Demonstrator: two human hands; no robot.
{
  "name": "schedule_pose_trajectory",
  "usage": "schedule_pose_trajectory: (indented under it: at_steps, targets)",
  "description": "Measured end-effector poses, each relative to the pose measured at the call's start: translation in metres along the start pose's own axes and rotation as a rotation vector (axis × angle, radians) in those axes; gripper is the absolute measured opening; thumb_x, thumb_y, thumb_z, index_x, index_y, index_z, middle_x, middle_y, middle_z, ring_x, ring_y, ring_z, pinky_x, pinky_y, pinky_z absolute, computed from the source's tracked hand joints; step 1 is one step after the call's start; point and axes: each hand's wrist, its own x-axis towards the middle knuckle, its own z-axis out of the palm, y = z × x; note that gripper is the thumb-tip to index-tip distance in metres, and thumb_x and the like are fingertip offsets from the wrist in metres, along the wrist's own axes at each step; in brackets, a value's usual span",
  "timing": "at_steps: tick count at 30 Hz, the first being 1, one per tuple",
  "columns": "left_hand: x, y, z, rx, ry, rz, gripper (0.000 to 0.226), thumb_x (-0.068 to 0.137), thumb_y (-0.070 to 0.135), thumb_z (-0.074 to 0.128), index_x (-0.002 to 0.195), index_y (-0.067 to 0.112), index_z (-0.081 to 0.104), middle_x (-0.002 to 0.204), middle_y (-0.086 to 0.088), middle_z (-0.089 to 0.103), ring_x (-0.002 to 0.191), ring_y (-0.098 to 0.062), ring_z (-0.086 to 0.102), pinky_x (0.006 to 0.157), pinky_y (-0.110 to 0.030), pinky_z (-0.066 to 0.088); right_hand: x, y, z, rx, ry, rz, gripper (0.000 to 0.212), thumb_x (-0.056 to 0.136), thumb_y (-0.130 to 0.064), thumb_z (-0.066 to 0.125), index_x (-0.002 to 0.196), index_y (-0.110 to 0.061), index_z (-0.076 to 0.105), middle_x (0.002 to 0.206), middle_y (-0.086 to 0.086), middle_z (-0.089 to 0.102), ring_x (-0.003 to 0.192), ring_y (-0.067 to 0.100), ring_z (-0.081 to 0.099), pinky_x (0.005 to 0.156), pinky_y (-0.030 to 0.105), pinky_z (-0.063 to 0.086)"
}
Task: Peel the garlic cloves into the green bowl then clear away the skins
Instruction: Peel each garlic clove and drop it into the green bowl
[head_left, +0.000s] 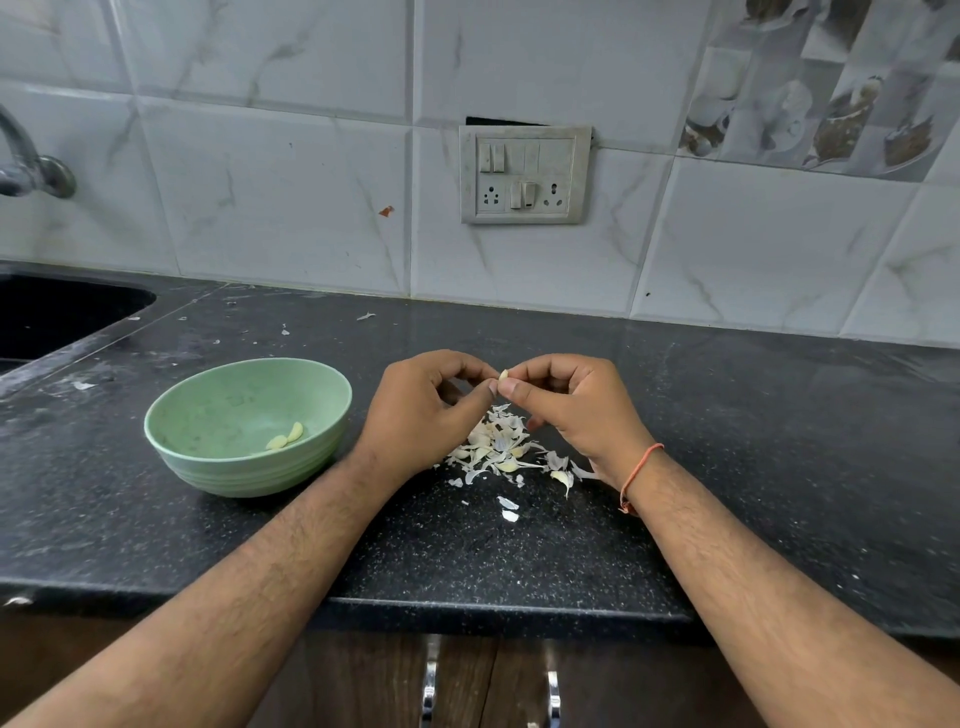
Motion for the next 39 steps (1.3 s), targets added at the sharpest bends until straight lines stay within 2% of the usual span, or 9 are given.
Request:
schedule_pose_trajectory:
  at_steps: [6, 11, 16, 24, 28, 31, 33, 36, 39]
  targets:
    - [-0.004, 0.001, -0.002, 0.083, -0.04, 0.068, 0.006, 0.082, 0.035, 0.08, 0.08, 0.03, 0.077, 0.076, 0.012, 0.074, 0.071, -0.011, 0.07, 0.063, -0.026, 0.056, -0.003, -0.002, -0.009, -0.183, -0.091, -0.088, 0.011, 0.083, -0.023, 0.09, 0.093, -0.021, 0.085, 0.084, -0.004, 0.081, 0.077, 0.011, 0.074, 0.076, 0.037, 0.063]
    - [-0.004, 0.002, -0.003, 0.109, -0.063, 0.098, 0.006, 0.077, 0.035, 0.077, 0.077, 0.029, 0.077, 0.074, 0.013, 0.073, 0.07, -0.01, 0.07, 0.061, -0.022, 0.053, -0.006, -0.003, -0.011, -0.284, -0.108, -0.14, 0.011, 0.085, -0.025, 0.089, 0.096, -0.024, 0.087, 0.083, -0.007, 0.081, 0.078, 0.023, 0.076, 0.075, 0.043, 0.062]
    - [-0.004, 0.002, -0.003, 0.12, -0.057, 0.094, 0.006, 0.077, 0.035, 0.076, 0.077, 0.029, 0.077, 0.073, 0.013, 0.073, 0.07, -0.009, 0.069, 0.062, -0.02, 0.052, -0.008, -0.002, -0.008, -0.302, -0.097, -0.183, 0.008, 0.088, -0.021, 0.087, 0.096, -0.024, 0.086, 0.083, -0.009, 0.081, 0.076, 0.013, 0.076, 0.072, 0.03, 0.062]
    - [-0.003, 0.004, -0.001, 0.115, -0.035, 0.056, 0.012, 0.081, 0.04, 0.079, 0.074, 0.031, 0.073, 0.073, 0.014, 0.072, 0.07, -0.008, 0.068, 0.064, -0.024, 0.054, -0.008, -0.001, -0.003, -0.323, -0.067, -0.214, 0.006, 0.094, -0.02, 0.082, 0.099, -0.023, 0.084, 0.088, -0.011, 0.08, 0.082, 0.012, 0.077, 0.079, 0.038, 0.064]
    - [-0.001, 0.006, 0.0, 0.063, -0.027, -0.007, 0.018, 0.077, 0.048, 0.068, 0.075, 0.031, 0.073, 0.069, 0.012, 0.071, 0.065, -0.009, 0.067, 0.061, -0.025, 0.053, -0.006, 0.002, -0.001, -0.294, -0.064, -0.184, 0.006, 0.096, -0.019, 0.078, 0.099, -0.023, 0.081, 0.09, -0.01, 0.079, 0.086, 0.012, 0.076, 0.081, 0.038, 0.064]
    - [-0.001, 0.006, 0.0, 0.024, -0.019, -0.059, 0.006, 0.083, 0.031, 0.072, 0.077, 0.029, 0.072, 0.065, 0.008, 0.069, 0.057, -0.009, 0.062, 0.057, -0.025, 0.051, -0.004, 0.004, -0.002, -0.27, -0.063, -0.149, 0.005, 0.098, -0.019, 0.076, 0.1, -0.023, 0.08, 0.092, -0.006, 0.079, 0.087, 0.015, 0.075, 0.083, 0.044, 0.064]
    - [-0.001, 0.006, -0.001, -0.013, 0.002, -0.073, 0.013, 0.088, 0.021, 0.066, 0.077, 0.026, 0.072, 0.063, 0.005, 0.068, 0.054, -0.008, 0.057, 0.054, -0.028, 0.05, -0.003, 0.006, -0.002, -0.25, -0.05, -0.119, 0.006, 0.099, -0.019, 0.075, 0.1, -0.023, 0.079, 0.091, -0.004, 0.079, 0.086, 0.019, 0.075, 0.082, 0.049, 0.064]
    - [0.0, 0.008, -0.003, -0.086, 0.021, -0.109, 0.026, 0.093, 0.024, 0.052, 0.074, 0.022, 0.07, 0.061, 0.003, 0.066, 0.05, -0.008, 0.055, 0.051, -0.03, 0.046, -0.001, 0.006, -0.003, -0.208, -0.031, -0.093, 0.009, 0.1, -0.016, 0.072, 0.101, -0.022, 0.078, 0.088, -0.002, 0.078, 0.086, 0.024, 0.074, 0.08, 0.057, 0.063]
    - [-0.001, 0.003, -0.001, 0.035, 0.001, -0.075, 0.028, 0.097, 0.037, 0.073, 0.072, 0.024, 0.072, 0.062, 0.007, 0.068, 0.054, -0.007, 0.06, 0.054, -0.029, 0.049, -0.002, 0.003, -0.004, -0.156, -0.02, -0.079, 0.009, 0.102, -0.014, 0.07, 0.103, -0.018, 0.078, 0.089, 0.001, 0.078, 0.088, 0.03, 0.074, 0.08, 0.057, 0.063]
